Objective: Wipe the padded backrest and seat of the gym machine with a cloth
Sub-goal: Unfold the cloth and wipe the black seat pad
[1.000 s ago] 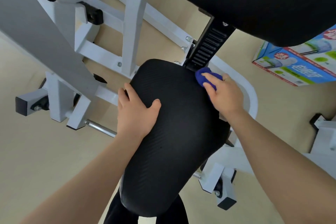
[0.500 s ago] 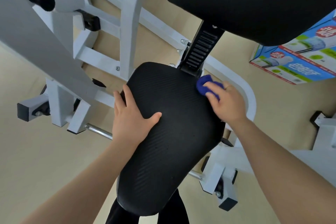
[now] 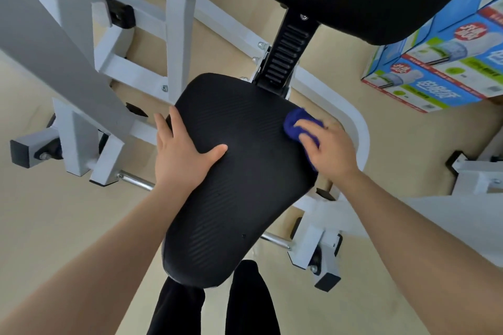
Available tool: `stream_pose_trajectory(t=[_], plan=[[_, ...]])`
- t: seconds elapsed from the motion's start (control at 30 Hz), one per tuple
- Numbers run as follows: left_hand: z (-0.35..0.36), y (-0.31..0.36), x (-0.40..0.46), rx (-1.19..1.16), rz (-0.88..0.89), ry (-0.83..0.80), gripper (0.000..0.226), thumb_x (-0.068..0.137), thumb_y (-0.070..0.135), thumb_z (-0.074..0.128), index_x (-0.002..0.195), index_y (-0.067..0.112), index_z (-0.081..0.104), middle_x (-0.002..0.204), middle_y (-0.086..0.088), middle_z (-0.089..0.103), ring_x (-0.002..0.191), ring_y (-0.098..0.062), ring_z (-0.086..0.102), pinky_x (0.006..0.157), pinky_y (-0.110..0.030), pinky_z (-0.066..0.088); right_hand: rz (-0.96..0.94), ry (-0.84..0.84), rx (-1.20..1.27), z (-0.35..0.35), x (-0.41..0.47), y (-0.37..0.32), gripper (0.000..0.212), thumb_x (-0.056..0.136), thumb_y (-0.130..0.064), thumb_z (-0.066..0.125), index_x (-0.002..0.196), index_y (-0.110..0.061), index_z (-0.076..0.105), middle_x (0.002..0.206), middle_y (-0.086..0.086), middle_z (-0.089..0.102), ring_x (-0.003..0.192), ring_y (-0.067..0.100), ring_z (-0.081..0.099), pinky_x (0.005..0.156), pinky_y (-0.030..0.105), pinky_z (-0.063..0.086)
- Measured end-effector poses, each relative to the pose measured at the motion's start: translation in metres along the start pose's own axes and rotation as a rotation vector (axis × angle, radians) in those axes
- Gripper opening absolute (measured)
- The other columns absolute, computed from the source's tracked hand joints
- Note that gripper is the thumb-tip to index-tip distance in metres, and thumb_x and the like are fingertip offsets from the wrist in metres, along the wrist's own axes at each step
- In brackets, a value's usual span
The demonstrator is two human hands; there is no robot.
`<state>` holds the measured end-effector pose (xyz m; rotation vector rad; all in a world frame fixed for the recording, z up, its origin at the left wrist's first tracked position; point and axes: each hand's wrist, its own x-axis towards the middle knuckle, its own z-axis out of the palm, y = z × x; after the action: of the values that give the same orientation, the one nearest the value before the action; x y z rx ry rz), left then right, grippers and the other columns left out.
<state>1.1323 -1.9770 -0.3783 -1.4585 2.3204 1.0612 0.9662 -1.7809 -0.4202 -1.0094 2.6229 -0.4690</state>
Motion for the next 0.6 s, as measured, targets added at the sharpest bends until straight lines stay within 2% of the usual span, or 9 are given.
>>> stream_pose_trajectory(t=[0.1,0.17,0.27,0.33,0.4,0.43,0.5,0.53,0.6], plan=[[0.002,-0.001,0.004,-0.001,0.011,0.014,0.109,0.069,0.047,0.073,0.148,0.023,0.002,0.157,-0.006,0.001,0.141,-0.031,0.016,0.100,-0.051,0.037,0.147,0.039,-0.047,0.009,0.005,-0.012,0.032,0.094,-0.029,0.046,0.122,-0.024,0.061,0.103,0.014,0.058,0.091,0.035,0.056,0.073,0.038,0.047],[0.001,0.000,0.003,-0.007,-0.002,0.002,0.110,0.069,0.047,0.074,0.148,0.025,0.001,0.157,-0.006,0.001,0.141,-0.031,0.016,0.101,-0.051,0.037,0.064,0.036,-0.027,0.006,-0.013,-0.034,0.036,0.088,-0.036,0.042,0.114,-0.024,0.064,0.097,0.013,0.059,0.083,0.035,0.059,0.066,0.036,0.049],[-0.002,0.001,0.002,-0.023,-0.005,-0.010,0.110,0.069,0.046,0.074,0.148,0.021,0.001,0.157,-0.008,0.000,0.142,-0.030,0.015,0.105,-0.049,0.033,-0.150,-0.003,0.052,0.003,-0.058,-0.071,0.031,0.083,-0.036,0.047,0.103,-0.024,0.067,0.084,0.009,0.059,0.066,0.030,0.058,0.055,0.034,0.050],[-0.005,0.001,0.000,-0.110,-0.015,-0.010,0.104,0.072,0.047,0.071,0.147,0.015,0.006,0.155,-0.009,0.010,0.140,-0.029,0.022,0.107,-0.047,0.034,-0.259,-0.072,0.066,0.002,-0.078,-0.086,0.031,0.084,-0.036,0.048,0.104,-0.022,0.068,0.083,0.008,0.060,0.063,0.026,0.057,0.054,0.031,0.048],[-0.010,-0.002,-0.006,-0.284,-0.110,0.013,0.082,0.078,0.049,0.064,0.139,0.013,0.022,0.144,-0.007,0.035,0.127,-0.026,0.041,0.097,-0.043,0.042,-0.316,-0.106,-0.023,0.002,-0.072,-0.078,0.033,0.085,-0.037,0.045,0.106,-0.025,0.067,0.083,0.009,0.059,0.063,0.029,0.055,0.055,0.033,0.048],[-0.011,-0.004,-0.010,-0.366,-0.171,0.013,0.066,0.082,0.049,0.059,0.131,0.014,0.032,0.132,-0.004,0.047,0.114,-0.024,0.051,0.086,-0.038,0.046,-0.289,-0.087,-0.078,0.003,-0.062,-0.069,0.033,0.086,-0.037,0.043,0.108,-0.026,0.066,0.084,0.011,0.059,0.063,0.031,0.055,0.055,0.034,0.048],[-0.012,-0.012,-0.019,-0.456,-0.237,-0.016,0.045,0.089,0.049,0.047,0.120,0.016,0.046,0.111,0.002,0.058,0.092,-0.017,0.056,0.070,-0.028,0.042,-0.091,0.001,-0.135,0.002,-0.033,-0.048,0.033,0.091,-0.033,0.044,0.115,-0.025,0.064,0.092,0.016,0.058,0.072,0.036,0.057,0.061,0.038,0.049],[-0.012,-0.018,-0.023,-0.472,-0.231,-0.033,0.041,0.091,0.049,0.042,0.119,0.020,0.050,0.107,0.005,0.060,0.090,-0.014,0.058,0.066,-0.026,0.042,0.031,0.004,-0.142,0.002,-0.020,-0.039,0.033,0.094,-0.032,0.044,0.121,-0.025,0.061,0.098,0.017,0.057,0.080,0.038,0.056,0.067,0.039,0.048],[-0.012,-0.026,-0.029,-0.508,-0.194,-0.086,0.038,0.093,0.048,0.036,0.124,0.029,0.048,0.112,0.009,0.061,0.097,-0.014,0.059,0.075,-0.030,0.046,0.135,0.009,-0.157,0.006,-0.010,-0.031,0.035,0.096,-0.031,0.044,0.128,-0.026,0.056,0.104,0.017,0.057,0.087,0.037,0.055,0.073,0.039,0.045]])
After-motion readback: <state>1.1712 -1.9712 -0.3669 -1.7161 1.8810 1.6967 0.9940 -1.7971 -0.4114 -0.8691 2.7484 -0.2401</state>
